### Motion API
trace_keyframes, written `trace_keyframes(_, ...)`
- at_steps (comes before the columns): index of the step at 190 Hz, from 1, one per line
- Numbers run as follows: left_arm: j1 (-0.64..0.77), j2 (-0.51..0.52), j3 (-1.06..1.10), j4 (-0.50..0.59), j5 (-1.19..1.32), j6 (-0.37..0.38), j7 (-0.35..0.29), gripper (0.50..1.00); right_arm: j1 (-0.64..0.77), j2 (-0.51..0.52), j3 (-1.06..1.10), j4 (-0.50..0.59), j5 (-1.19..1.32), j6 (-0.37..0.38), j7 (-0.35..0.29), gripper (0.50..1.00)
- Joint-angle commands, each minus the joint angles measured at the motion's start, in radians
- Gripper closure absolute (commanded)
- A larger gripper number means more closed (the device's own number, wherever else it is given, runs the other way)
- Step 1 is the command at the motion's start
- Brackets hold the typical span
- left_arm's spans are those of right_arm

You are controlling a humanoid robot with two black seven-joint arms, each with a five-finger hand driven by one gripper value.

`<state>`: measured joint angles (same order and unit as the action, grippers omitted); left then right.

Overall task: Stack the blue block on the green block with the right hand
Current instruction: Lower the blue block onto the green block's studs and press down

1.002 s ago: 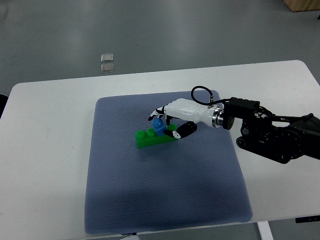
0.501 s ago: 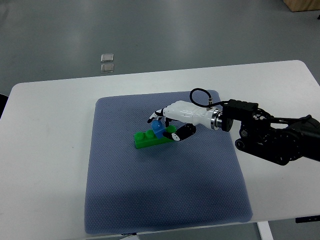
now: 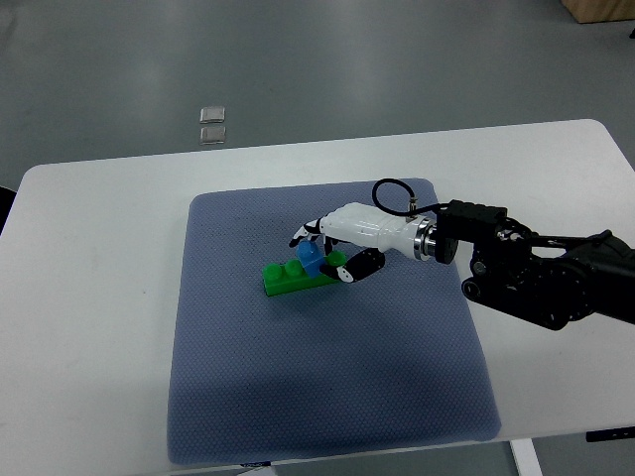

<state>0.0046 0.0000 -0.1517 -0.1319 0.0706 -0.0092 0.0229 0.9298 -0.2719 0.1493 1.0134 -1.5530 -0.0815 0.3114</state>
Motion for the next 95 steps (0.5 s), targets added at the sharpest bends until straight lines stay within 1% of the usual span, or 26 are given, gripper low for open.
trace_keyframes(1,0.0,0.0,0.0,0.0,0.0,0.0,0.0,0.5,0.0,0.006,-0.001,-0.006,-0.001,-0.001,0.0,0.985)
trace_keyframes(68,0.0,0.0,0.0,0.0,0.0,0.0,0.0,0.5,0.0,0.017,-0.001,-0.022,-0.001,-0.001,0.0,0.987)
trace_keyframes(95,0.0,0.0,0.0,0.0,0.0,0.0,0.0,0.5,0.0,0.017,0.001,-0.025,0.001,-0.001,-0.002,0.979)
